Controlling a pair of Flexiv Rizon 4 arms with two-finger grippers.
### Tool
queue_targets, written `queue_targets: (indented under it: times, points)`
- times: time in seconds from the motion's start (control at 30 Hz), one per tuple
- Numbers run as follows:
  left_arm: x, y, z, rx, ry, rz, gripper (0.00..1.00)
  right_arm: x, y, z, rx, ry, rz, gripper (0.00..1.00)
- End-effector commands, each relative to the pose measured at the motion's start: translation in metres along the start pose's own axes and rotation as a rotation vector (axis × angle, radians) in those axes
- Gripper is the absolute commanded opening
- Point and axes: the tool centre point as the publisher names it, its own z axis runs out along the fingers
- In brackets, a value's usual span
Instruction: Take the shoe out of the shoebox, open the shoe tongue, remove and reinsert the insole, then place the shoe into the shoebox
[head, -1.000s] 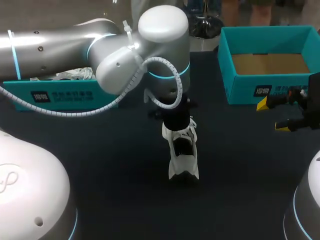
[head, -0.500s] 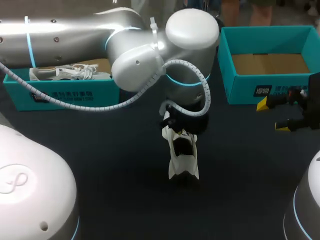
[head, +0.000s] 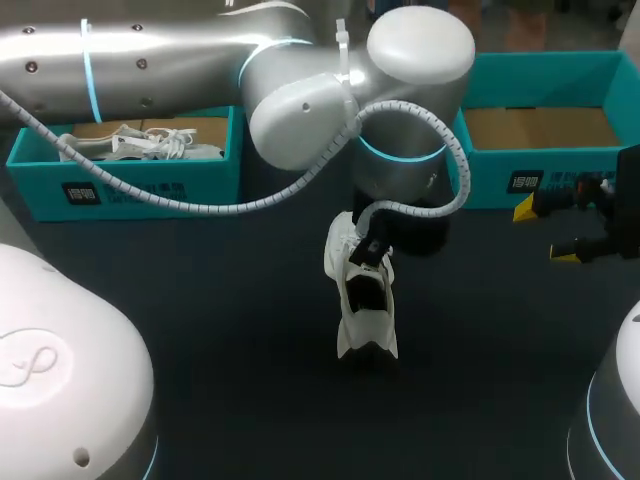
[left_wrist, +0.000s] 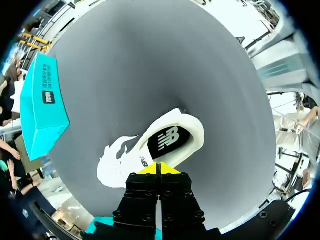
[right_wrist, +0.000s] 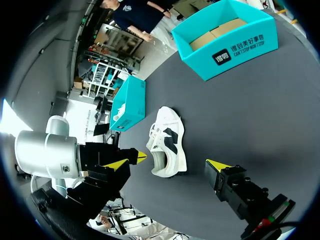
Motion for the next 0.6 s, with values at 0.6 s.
queue_targets:
  times: [0.6]
  points:
    - [0.019, 0.001, -0.008, 0.026, -0.003, -0.242, 0.00, 0.000, -0.001, 0.000, -0.001, -0.002, 0.001, 1.00]
